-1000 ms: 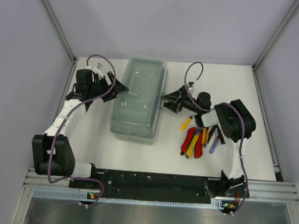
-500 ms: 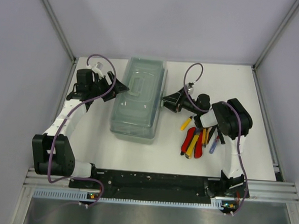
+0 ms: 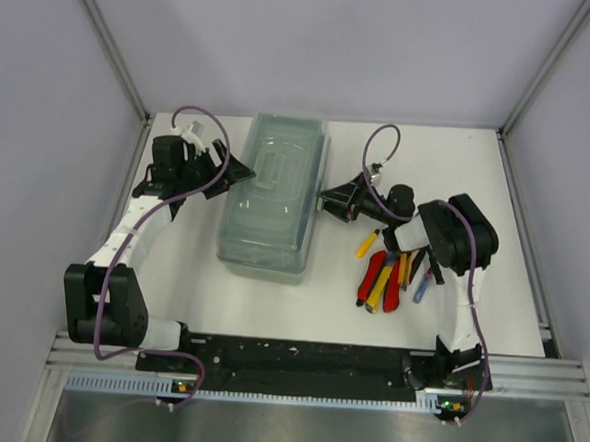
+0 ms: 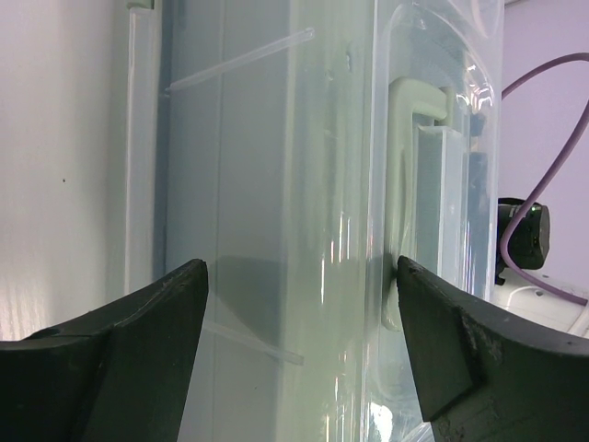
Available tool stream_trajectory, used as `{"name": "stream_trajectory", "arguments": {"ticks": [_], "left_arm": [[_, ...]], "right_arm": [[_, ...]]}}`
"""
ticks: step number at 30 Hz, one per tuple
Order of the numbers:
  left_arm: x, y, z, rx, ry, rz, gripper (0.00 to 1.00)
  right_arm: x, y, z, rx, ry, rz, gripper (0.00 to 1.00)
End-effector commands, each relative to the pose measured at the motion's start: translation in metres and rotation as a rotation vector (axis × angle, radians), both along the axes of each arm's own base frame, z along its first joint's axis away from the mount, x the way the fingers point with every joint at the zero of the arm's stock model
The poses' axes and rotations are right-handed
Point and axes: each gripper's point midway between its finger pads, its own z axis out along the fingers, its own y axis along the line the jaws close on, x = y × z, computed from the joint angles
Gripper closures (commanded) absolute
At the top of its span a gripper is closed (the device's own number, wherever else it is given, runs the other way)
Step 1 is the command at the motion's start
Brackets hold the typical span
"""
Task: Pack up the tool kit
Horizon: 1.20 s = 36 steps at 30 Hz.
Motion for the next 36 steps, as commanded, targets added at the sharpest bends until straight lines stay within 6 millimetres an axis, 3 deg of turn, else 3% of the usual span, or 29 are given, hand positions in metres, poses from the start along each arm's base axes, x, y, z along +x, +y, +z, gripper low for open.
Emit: {"name": "stream_trajectory", "arguments": {"ticks": [1, 8, 23, 25, 30, 33, 36], "left_arm": [[-0.034, -0.039, -0.024, -0.054, 0.144, -0.153, 0.17], [-0.034, -0.036, -0.035, -0.012, 0.179, -0.127, 0.18], [-0.031, -0.021, -0.05, 0.08, 0.236, -0.054, 0.19], [-0.031, -0.021, -0.05, 0.083, 0.241, -0.05, 0.19], [-0.03, -0.022, -0.051, 0.078, 0.246, -0.057, 0.19], [-0.032, -0.025, -0.053, 0.065, 0.255, -0.074, 0.19], [-0.033, -0.029, -0.052, 0.044, 0.252, -0.097, 0.19]], "right_arm": [[-0.007, 0.028, 0.021, -0.025, -0.079, 0.033, 0.64], [-0.001, 0.024, 0.021, -0.078, -0.045, -0.018, 0.73], [0.009, 0.014, 0.011, -0.279, -0.027, -0.109, 0.74], [0.011, 0.014, 0.007, -0.3, -0.015, -0.108, 0.68], [0.002, 0.021, -0.006, -0.25, 0.007, -0.044, 0.3], [-0.003, 0.026, -0.004, -0.166, -0.012, -0.002, 0.2], [-0.009, 0.032, 0.008, -0.066, -0.052, 0.05, 0.18]]}}
